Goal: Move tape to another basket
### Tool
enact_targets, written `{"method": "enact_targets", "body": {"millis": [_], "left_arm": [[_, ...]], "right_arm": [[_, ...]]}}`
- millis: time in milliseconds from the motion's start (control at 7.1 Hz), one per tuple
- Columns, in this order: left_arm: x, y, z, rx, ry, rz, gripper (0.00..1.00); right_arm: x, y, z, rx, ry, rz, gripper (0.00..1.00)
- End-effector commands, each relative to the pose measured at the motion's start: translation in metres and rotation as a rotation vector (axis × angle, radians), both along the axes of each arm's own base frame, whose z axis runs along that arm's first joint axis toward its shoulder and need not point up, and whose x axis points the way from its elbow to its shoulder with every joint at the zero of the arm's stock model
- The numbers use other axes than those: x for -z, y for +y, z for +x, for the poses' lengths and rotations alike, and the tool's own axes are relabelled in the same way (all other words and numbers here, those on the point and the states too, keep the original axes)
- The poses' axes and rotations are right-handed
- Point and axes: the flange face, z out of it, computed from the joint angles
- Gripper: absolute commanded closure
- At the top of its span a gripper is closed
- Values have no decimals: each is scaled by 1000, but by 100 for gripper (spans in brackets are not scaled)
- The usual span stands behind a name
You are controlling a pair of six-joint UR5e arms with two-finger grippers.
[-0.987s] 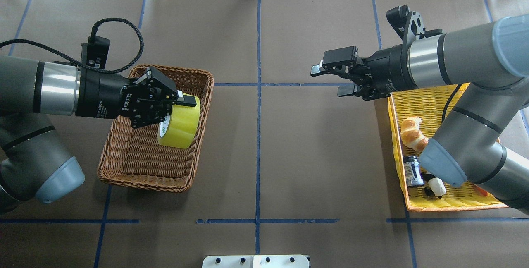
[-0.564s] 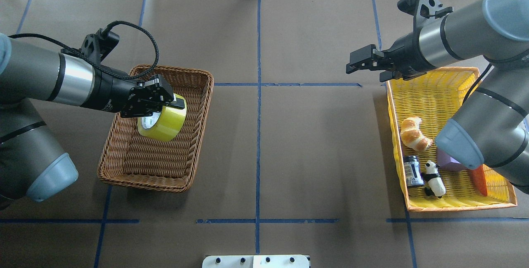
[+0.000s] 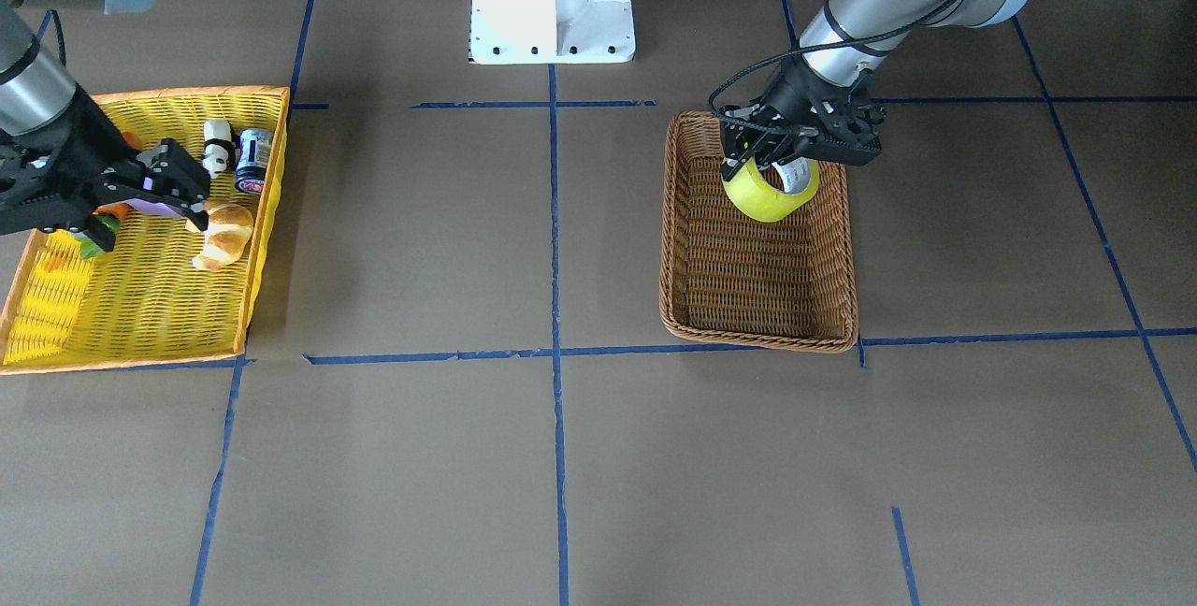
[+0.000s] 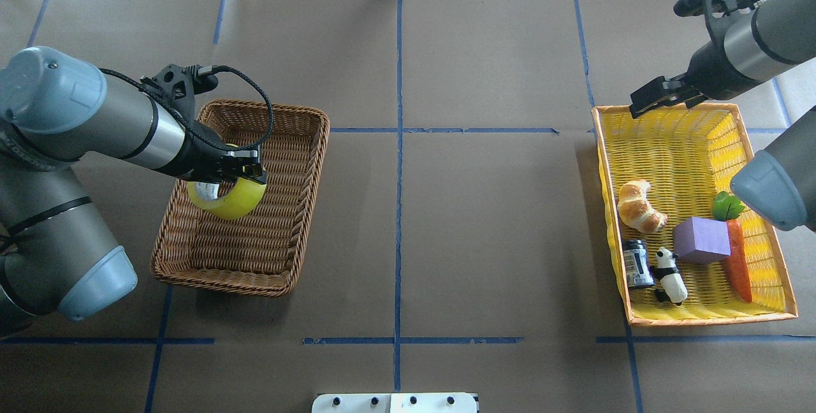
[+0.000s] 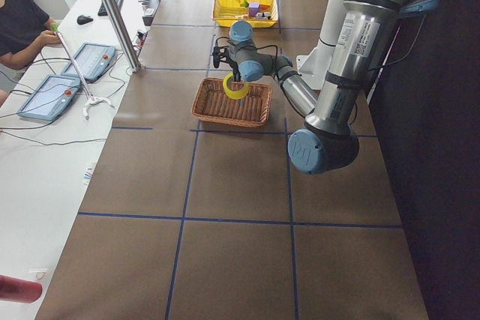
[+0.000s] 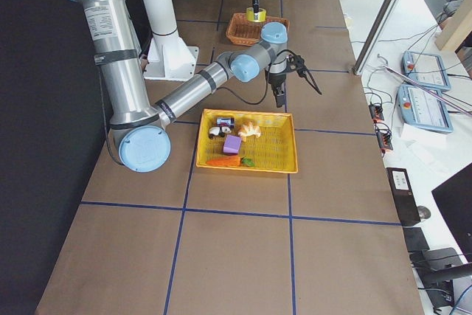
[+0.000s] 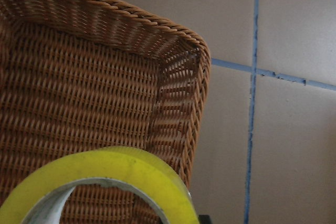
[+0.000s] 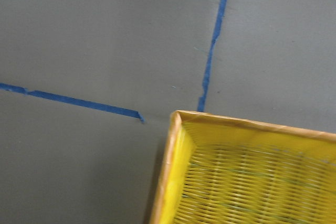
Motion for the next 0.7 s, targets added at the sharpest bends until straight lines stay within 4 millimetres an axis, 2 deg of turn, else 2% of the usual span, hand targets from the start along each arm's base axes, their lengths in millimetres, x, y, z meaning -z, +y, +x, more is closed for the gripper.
{"method": "enact_targets", "body": {"millis": [0, 141, 282, 423, 564], "left_arm": [[-22, 11, 37, 10, -96, 32, 96], [-35, 16, 57, -9, -145, 88, 96], [-45, 11, 64, -28, -190, 114, 96], [-39, 7, 68, -17, -222, 110, 89], [-36, 5, 69, -15, -239, 102, 25]], "right_arm": [[-39, -6, 60, 98, 71, 31, 0], [-57, -2, 90, 120, 58, 33, 0], [-74, 2, 112, 131, 54, 33, 0], [-99, 9, 130, 148, 70, 30, 0], [-116, 11, 148, 143, 49, 6, 0]]}}
